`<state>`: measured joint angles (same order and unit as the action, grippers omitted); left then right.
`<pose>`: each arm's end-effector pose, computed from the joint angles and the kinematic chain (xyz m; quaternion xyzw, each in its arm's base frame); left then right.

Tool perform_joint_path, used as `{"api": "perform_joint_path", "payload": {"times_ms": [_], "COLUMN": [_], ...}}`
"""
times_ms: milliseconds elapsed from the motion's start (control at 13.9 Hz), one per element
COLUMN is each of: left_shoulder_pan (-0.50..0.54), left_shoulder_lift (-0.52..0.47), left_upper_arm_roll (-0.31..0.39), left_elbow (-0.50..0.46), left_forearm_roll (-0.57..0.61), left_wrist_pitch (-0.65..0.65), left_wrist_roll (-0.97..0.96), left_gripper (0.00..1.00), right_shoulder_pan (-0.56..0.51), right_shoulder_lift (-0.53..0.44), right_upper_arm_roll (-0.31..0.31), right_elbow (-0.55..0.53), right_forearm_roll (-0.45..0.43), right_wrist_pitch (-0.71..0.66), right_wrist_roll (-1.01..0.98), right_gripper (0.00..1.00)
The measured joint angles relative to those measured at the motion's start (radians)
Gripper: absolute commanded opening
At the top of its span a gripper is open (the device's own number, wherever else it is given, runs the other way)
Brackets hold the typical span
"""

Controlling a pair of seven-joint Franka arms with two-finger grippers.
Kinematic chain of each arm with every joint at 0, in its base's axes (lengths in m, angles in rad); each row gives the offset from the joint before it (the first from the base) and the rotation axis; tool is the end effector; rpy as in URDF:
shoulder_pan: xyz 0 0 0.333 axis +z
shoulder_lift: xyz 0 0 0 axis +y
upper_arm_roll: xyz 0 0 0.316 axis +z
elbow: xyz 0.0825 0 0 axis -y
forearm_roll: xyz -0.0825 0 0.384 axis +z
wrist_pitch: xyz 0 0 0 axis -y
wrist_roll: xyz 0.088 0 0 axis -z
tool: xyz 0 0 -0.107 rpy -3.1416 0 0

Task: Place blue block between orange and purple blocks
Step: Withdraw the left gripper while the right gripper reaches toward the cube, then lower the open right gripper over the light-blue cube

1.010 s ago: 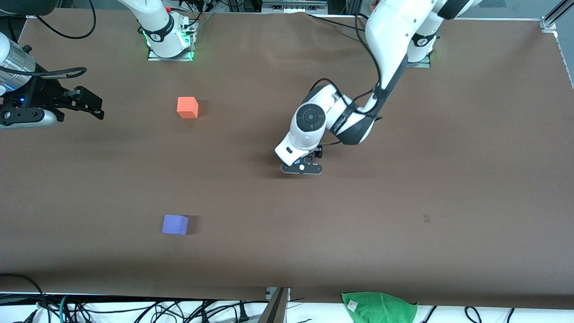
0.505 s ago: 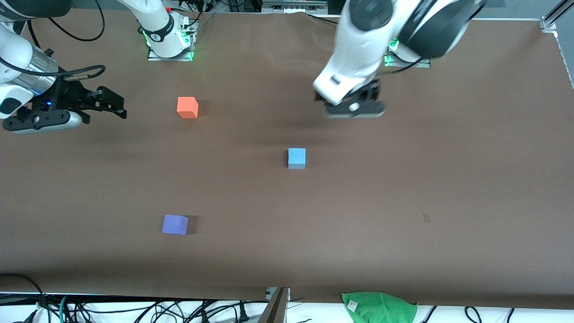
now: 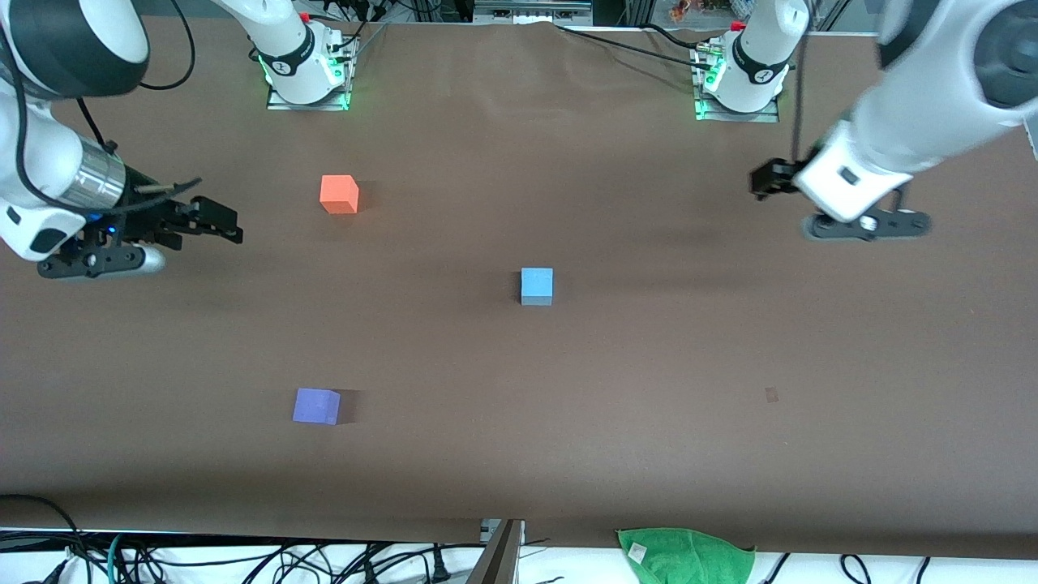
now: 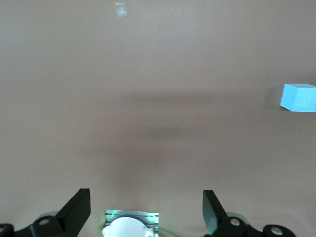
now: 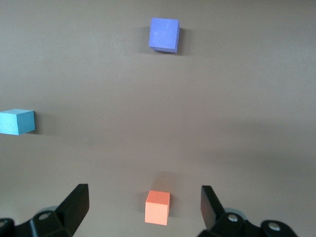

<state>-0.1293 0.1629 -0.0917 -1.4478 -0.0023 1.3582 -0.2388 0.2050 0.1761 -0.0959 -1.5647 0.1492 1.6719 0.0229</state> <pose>0.5648 -0.1228 0.5733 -0.9920 -0.0084 0.1242 0.0202 0.6038 0.0850 0.5345 -0.9967 -0.0334 0.0382 0.0631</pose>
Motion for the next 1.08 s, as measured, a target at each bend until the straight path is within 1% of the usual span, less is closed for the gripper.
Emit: {"api": "perform_joint_path", "payload": {"times_ms": [144,361,505,649,722,866,938,1082], "left_shoulder_pan": [0.016,0.1,0.128,0.164,0.182,0.194,0.194,0.194], "left_shoulder_lift": [0.002,-0.008,-0.061,-0.152,-0.19,-0.232,-0.239,-0.234], "left_upper_arm_roll": [0.026,0.03,0.031,0.031,0.031,0.024,0.011,-0.01], "left_elbow": [-0.003,-0.042,-0.13,-0.248,-0.286,-0.314,-0.31,-0.282], "left_forearm_roll": [0.001,0.001,0.001,0.0,0.0,-0.001,-0.001,-0.001], "left_wrist_pitch": [0.004,0.117,0.232,0.336,0.35,0.341,0.316,0.263], "left_wrist_roll": [0.023,0.118,0.167,0.19,0.209,0.232,0.233,0.233], "left_gripper": [1.0,1.0,1.0,1.0,1.0,1.0,1.0,1.0], "right_shoulder_pan": [0.007,0.045,0.094,0.172,0.217,0.32,0.371,0.458], "right_shoulder_lift": [0.046,0.16,0.201,0.223,0.234,0.273,0.306,0.408], "right_upper_arm_roll": [0.006,0.015,0.018,0.021,0.023,0.026,0.026,0.026], "right_elbow": [-0.002,-0.002,0.005,0.01,0.011,0.03,0.049,0.104], "right_forearm_roll": [0.002,0.006,0.015,0.039,0.046,0.049,0.049,0.049], "right_wrist_pitch": [-0.003,0.018,0.064,0.13,0.164,0.243,0.289,0.401], "right_wrist_roll": [0.0,-0.001,0.001,0.066,0.133,0.285,0.365,0.506], "right_gripper": [1.0,1.0,1.0,1.0,1.0,1.0,1.0,1.0]}}
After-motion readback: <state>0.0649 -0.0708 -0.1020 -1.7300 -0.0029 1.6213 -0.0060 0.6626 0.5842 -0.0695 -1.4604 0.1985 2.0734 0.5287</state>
